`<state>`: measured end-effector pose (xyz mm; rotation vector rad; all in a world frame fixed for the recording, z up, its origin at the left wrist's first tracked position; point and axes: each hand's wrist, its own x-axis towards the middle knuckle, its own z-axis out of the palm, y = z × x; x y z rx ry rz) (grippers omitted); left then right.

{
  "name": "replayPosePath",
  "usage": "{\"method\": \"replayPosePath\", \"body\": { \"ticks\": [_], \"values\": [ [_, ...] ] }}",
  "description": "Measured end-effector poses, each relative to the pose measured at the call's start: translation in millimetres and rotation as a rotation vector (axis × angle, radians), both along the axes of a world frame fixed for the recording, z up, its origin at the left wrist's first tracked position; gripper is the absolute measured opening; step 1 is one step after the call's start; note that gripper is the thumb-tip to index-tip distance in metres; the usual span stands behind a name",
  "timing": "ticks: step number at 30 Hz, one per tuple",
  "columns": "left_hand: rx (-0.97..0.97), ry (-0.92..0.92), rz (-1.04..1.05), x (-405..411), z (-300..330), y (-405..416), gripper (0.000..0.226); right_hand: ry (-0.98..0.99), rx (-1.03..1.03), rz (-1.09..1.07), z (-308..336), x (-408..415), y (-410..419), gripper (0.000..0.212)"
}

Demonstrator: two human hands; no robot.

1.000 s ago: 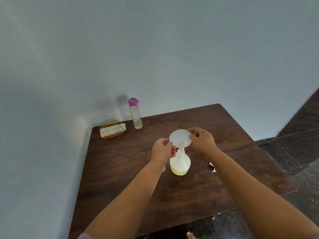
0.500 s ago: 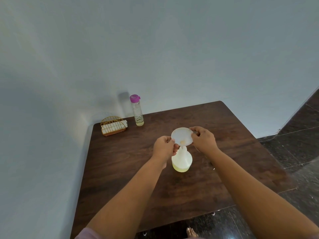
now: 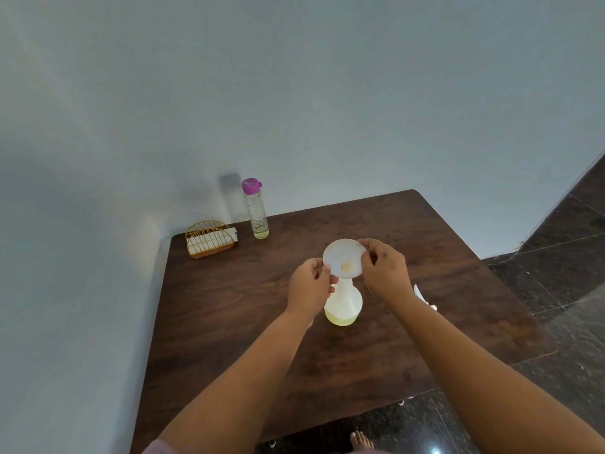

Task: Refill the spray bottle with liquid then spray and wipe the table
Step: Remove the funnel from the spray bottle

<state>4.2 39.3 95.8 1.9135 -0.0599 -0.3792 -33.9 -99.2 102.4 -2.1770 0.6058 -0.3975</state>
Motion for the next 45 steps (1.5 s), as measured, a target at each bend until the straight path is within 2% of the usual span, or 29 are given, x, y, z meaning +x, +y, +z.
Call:
{"method": "replayPosePath", "body": {
  "ticks": [7,9,12,17,23,28,33,36,39,41,45],
  "values": [
    [-0.159,0.123,0.023,4,4,2,0.023,0.044,0.132,-0.023,3,2,-4,0.028],
    [-0.216,0.195,0.026,5,6,3,0.022,0.071,0.32,-0.077,3,4,-7,0.025],
    [-0.308,0.315,0.066,6,12,4,0.02,0.044,0.733,-0.127,4,6,-9,0.027],
    [-0.424,0.422,0.138,10,16,3,0.02,0.05,1.01,-0.093,5,8,-6,0.021],
    [-0.534,0.511,0.213,20,17,3,0.015,0.075,1.005,-0.145,5,24,-9,0.022],
    [-0.592,0.541,0.25,39,18,-2,0.015,0.067,1.305,-0.073,5,44,-25,0.022],
    [-0.629,0.58,0.272,65,16,-9,0.018,0.047,1.485,-0.024,2,82,-43,0.023],
    [-0.531,0.553,0.265,86,7,-14,0.017,0.041,1.462,-0.015,-1,109,-53,0.02],
    [-0.332,0.445,0.286,106,-14,-14,0.018,0.021,1.294,0.014,-6,142,-65,0.012],
    [-0.265,0.389,0.313,119,-29,-12,0.019,0.027,1.045,0.061,-13,169,-70,0.006],
    [-0.171,0.335,0.36,149,-45,-12,0.018,0.102,0.354,0.128,-28,225,-72,0.009]
  ]
}}
